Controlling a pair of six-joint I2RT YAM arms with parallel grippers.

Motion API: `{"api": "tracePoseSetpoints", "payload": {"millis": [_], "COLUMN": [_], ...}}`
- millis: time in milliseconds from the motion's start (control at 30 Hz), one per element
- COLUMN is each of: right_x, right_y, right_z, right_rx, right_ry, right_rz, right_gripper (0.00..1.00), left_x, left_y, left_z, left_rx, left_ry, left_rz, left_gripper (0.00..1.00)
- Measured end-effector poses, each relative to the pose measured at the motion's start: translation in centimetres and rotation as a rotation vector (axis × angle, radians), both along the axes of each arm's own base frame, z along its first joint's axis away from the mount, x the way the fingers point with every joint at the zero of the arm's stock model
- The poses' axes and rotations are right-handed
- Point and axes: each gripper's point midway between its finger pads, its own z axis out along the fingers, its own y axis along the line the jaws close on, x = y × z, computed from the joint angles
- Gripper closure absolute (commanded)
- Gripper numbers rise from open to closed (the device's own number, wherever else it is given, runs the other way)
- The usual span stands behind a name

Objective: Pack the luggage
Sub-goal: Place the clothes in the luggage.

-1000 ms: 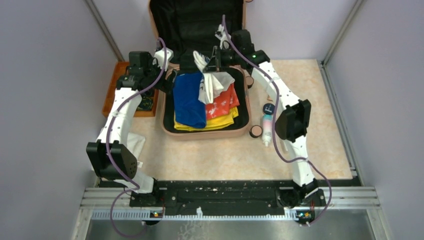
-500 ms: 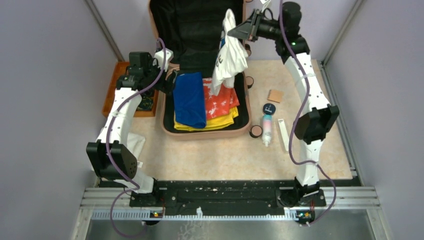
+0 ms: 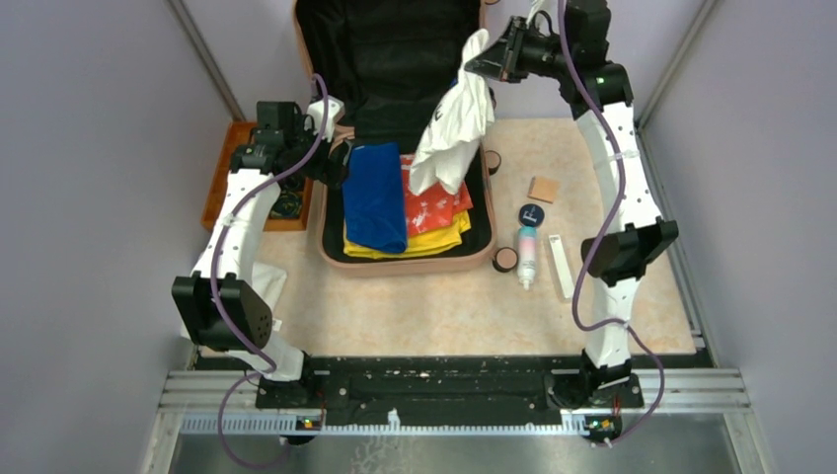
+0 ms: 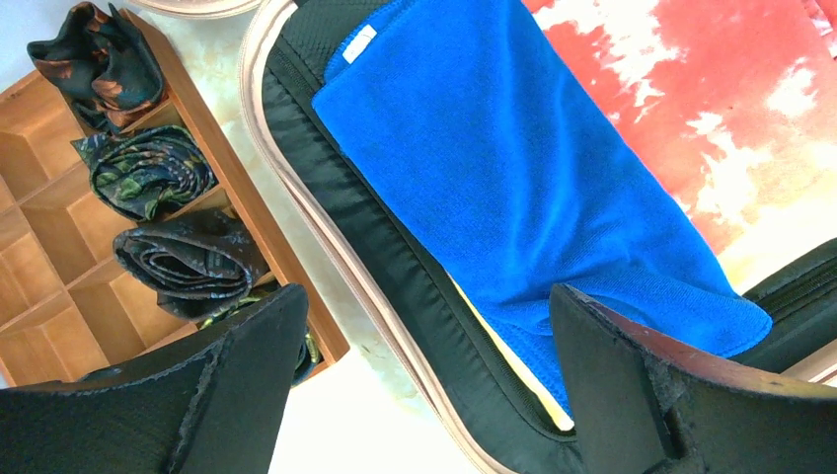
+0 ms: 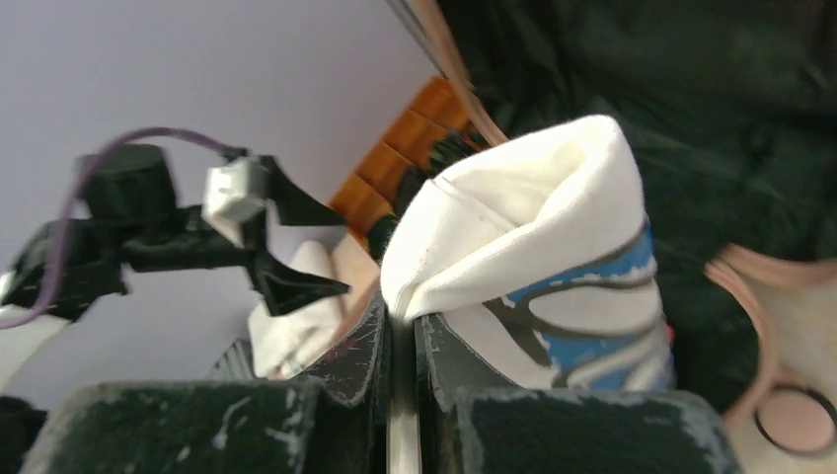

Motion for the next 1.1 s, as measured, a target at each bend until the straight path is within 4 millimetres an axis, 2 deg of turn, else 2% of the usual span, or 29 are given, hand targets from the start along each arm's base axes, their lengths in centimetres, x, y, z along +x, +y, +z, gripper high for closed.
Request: {"api": "tracePoseSetpoints", "payload": {"millis": [167,267,367,467,667,833,900,1000,1100], "right_x": [2.2,2.1,1.7,0.2,-5.2,-10.8,-12.2,-12.9,-12.3], "right_y": [-1.6,-1.9,-1.6,-1.1,-1.2,-0.7,-0.1,0.9,1.8], "right_z": [-5.6,-7.8,-7.9,-8.2,-8.6,-7.9,-7.2,-6.4,-7.2], "right_rx": [-0.104,-0.142,-0.155,-0.166,-0.17,-0.11,-0.064,0.005,0.05], "right_ry": [0.098,0.163,0.153,0.165,0.217,0.207,0.195,0.176,0.181], "right_rz": [-0.083,-0.093,-0.08,-0.062,-0.133,-0.24,-0.266,-0.317,-0.407], "right_gripper": [1.0,1.0,1.0,1.0,1.0,1.0,1.0,1.0,1.0], "left_x": [0.0,0.0,0.0,0.0,0.0,0.0,0.0,-0.1,-0.2], "left_y": [0.0,0.0,0.0,0.0,0.0,0.0,0.0,-0.1,-0.1], "left_z": [0.0,0.0,0.0,0.0,0.0,0.0,0.1,0.2,0.5], "left_rx": [0.0,0.001,0.0,0.0,0.0,0.0,-0.001,-0.003,-0.005], "left_ry": [-0.001,-0.001,-0.001,-0.001,-0.001,-0.002,-0.002,-0.004,-0.011], "left_rz": [0.001,0.0,0.0,0.0,0.0,0.0,-0.001,-0.004,-0.006], "left_gripper": [0.01,0.01,0.01,0.01,0.01,0.01,0.01,0.01,0.01]}}
